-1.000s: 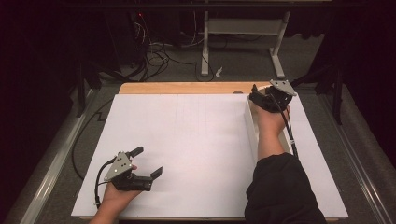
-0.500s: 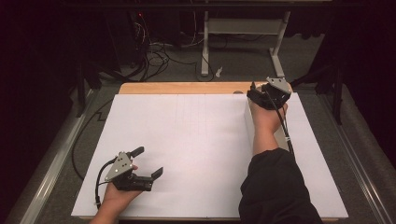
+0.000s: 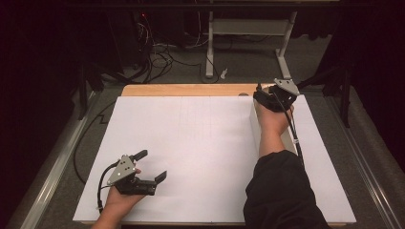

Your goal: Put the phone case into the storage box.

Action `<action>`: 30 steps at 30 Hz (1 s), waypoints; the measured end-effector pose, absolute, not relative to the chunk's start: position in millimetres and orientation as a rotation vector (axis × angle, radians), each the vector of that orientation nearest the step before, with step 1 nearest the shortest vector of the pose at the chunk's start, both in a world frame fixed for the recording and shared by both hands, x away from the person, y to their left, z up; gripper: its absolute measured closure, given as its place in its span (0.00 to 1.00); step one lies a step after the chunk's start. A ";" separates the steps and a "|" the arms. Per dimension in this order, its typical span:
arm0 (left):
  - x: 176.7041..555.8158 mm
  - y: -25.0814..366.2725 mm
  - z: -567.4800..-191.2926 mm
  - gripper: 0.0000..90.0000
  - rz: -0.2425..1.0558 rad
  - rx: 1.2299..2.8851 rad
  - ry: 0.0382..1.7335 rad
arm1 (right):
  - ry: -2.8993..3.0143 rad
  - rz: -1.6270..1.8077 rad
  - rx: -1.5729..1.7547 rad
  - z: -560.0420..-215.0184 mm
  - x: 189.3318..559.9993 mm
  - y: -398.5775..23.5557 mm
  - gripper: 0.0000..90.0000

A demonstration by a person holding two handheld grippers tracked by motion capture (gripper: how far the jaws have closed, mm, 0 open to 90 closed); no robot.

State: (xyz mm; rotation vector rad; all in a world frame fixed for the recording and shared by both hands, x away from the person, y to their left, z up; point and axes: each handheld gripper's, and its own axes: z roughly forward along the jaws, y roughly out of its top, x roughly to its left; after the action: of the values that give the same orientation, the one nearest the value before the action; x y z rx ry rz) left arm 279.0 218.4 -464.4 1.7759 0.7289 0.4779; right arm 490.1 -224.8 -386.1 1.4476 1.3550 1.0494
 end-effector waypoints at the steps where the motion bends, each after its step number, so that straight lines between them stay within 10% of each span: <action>1: 278.9 218.5 -464.3 0.01 0.478 1.775 0.729 | 1.357 1.051 1.449 -386.0 489.8 -225.5 0.14; 30: 280.0 217.4 -465.1 0.01 0.463 1.784 0.717 | 1.332 1.046 1.419 -389.9 497.3 -222.3 0.13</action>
State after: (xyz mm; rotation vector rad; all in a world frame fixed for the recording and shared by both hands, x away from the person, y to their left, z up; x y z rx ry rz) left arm 280.0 217.4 -465.1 1.7841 0.7175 0.4627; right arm 497.3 -222.3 -389.9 1.4195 1.3319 1.0461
